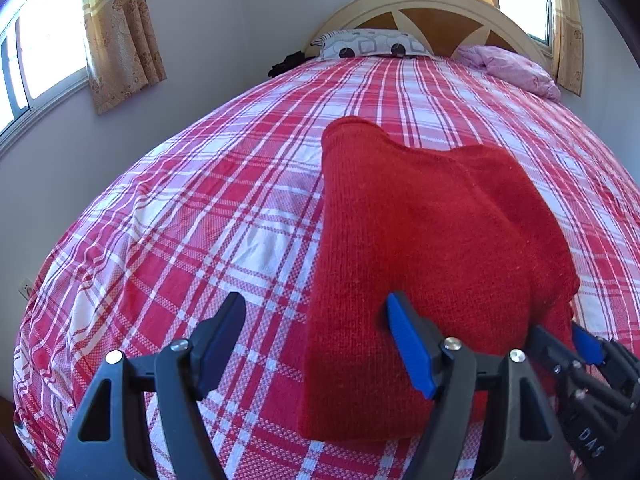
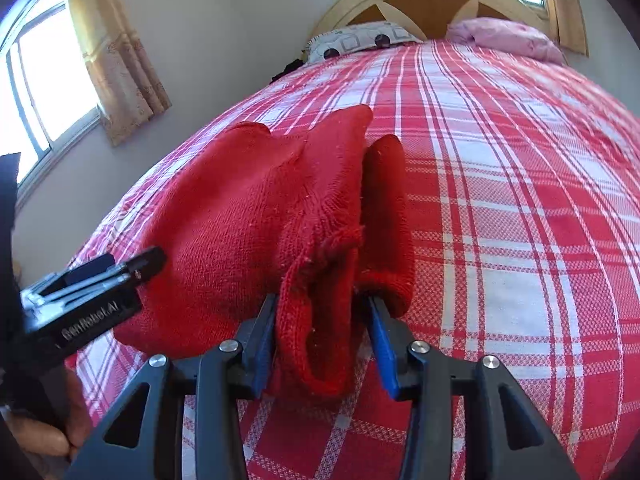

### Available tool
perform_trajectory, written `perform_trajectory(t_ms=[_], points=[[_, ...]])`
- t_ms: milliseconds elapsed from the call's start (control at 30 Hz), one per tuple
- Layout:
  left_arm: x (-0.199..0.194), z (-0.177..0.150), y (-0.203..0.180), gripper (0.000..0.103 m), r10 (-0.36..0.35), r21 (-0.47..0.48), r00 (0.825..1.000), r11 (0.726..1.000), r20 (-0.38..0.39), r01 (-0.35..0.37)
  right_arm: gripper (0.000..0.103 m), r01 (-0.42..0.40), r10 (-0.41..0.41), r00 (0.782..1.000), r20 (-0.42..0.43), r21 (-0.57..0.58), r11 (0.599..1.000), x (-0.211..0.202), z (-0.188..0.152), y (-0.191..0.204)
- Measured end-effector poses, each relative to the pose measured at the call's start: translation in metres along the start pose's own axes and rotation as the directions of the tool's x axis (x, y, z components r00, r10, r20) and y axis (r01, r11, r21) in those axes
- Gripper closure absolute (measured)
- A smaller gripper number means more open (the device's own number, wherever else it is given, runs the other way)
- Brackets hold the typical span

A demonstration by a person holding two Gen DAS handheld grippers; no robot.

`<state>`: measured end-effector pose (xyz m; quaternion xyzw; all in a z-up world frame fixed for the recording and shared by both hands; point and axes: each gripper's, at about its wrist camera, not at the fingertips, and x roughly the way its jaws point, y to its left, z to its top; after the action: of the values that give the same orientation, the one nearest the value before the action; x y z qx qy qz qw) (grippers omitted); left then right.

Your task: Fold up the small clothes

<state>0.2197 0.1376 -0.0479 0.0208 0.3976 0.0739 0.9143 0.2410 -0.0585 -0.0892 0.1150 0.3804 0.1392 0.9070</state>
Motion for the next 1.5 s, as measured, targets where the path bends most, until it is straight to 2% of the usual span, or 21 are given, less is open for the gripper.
perform_trajectory(t_ms=[67,133,267,300,367,467,500,533,567,700,800,833,900,933,967,1033,1067,1200,1300,1400,1500], points=[[-0.006,-0.002,-0.001,0.027,0.0,0.012,1.0,1.0,0.001,0.0,0.057,-0.009,0.009,1.0,-0.014,0.024,1.0,-0.005,-0.001,-0.004],[-0.014,-0.008,-0.001,0.022,0.003,0.022,1.0,1.0,0.002,-0.003,0.057,-0.018,0.018,1.0,0.003,0.047,0.999,-0.017,-0.005,-0.005],[-0.031,-0.024,0.009,0.019,-0.022,-0.015,1.0,1.0,0.012,0.023,0.056,-0.016,0.012,0.994,0.111,0.041,0.999,-0.058,-0.017,0.001],[-0.037,-0.028,0.012,0.018,-0.027,-0.027,0.999,0.999,0.023,0.027,0.054,-0.007,0.002,0.989,0.151,0.032,0.999,-0.071,-0.021,0.004],[-0.049,-0.034,0.015,0.014,-0.027,-0.041,0.999,0.999,0.041,0.029,0.038,0.002,-0.007,0.974,0.226,0.02,1.0,-0.094,-0.025,0.01],[-0.074,-0.041,0.02,0.009,-0.029,-0.05,0.995,0.998,0.091,0.033,0.025,0.038,-0.036,0.924,0.381,0.004,0.999,-0.138,-0.027,0.02],[-0.082,-0.042,0.021,0.002,-0.023,-0.054,0.994,0.998,0.108,0.028,0.022,0.053,-0.046,0.904,0.424,-0.003,0.999,-0.151,-0.028,0.024],[-0.089,-0.042,0.022,0.0,-0.017,-0.058,0.992,0.998,0.124,0.024,0.015,0.064,-0.053,0.888,0.456,-0.009,0.998,-0.162,-0.027,0.029],[-0.1,-0.044,0.023,0.0,-0.014,-0.061,0.988,0.998,0.154,0.024,0.013,0.07,-0.055,0.876,0.479,-0.013,0.997,-0.171,-0.027,0.032],[-0.133,-0.05,0.026,0.0,0.002,-0.05,0.972,0.999,0.236,0.01,0.012,0.106,-0.066,0.83,0.554,-0.04,0.994,-0.206,-0.035,0.047],[-0.148,-0.053,0.028,0.0,0.009,-0.045,0.972,0.999,0.235,0.002,0.012,0.184,-0.109,0.792,0.6,-0.065,0.981,-0.225,-0.045,0.061],[-0.152,-0.055,0.029,0.0,0.015,-0.046,0.971,0.999,0.237,-0.005,0.012,0.224,-0.137,0.773,0.62,-0.065,0.972,-0.231,-0.049,0.065],[-0.164,-0.059,0.031,0.0,0.03,-0.044,0.962,0.999,0.27,-0.018,0.012,0.303,-0.197,0.709,0.677,-0.041,0.952,-0.245,-0.06,0.072],[-0.17,-0.061,0.03,0.0,0.033,-0.042,0.958,0.999,0.285,-0.022,0.012,0.345,-0.225,0.657,0.72,-0.022,0.938,-0.255,-0.067,0.076],[-0.177,-0.062,0.03,0.0,0.039,-0.041,0.952,0.999,0.305,-0.028,0.01,0.37,-0.239,0.627,0.741,-0.013,0.929,-0.26,-0.07,0.079],[-0.187,-0.063,0.031,0.0,0.041,-0.036,0.945,0.999,0.325,-0.031,0.008,0.411,-0.266,0.581,0.769,0.004,0.912,-0.27,-0.073,0.084],[-0.191,-0.064,0.031,0.0,0.043,-0.035,0.943,0.999,0.331,-0.033,0.008,0.418,-0.268,0.568,0.778,0.007,0.908,-0.275,-0.073,0.087],[-0.211,-0.065,0.035,0.0,0.054,-0.042,0.93,0.998,0.364,-0.042,0.008,0.392,-0.242,0.557,0.794,0.005,0.92,-0.301,-0.068,0.098],[-0.223,-0.064,0.041,0.0,0.028,-0.058,0.931,0.998,0.364,-0.007,0.006,0.352,-0.212,0.573,0.792,-0.004,0.936,-0.32,-0.063,0.109],[-0.228,-0.066,0.047,0.0,0.012,-0.077,0.93,0.997,0.367,0.018,0.004,0.316,-0.19,0.625,0.757,-0.023,0.948,-0.318,-0.058,0.114],[-0.226,-0.067,0.047,0.0,0.022,-0.085,0.935,0.996,0.354,0.008,0.004,0.266,-0.168,0.701,0.693,-0.036,0.963,-0.295,-0.062,0.11]])
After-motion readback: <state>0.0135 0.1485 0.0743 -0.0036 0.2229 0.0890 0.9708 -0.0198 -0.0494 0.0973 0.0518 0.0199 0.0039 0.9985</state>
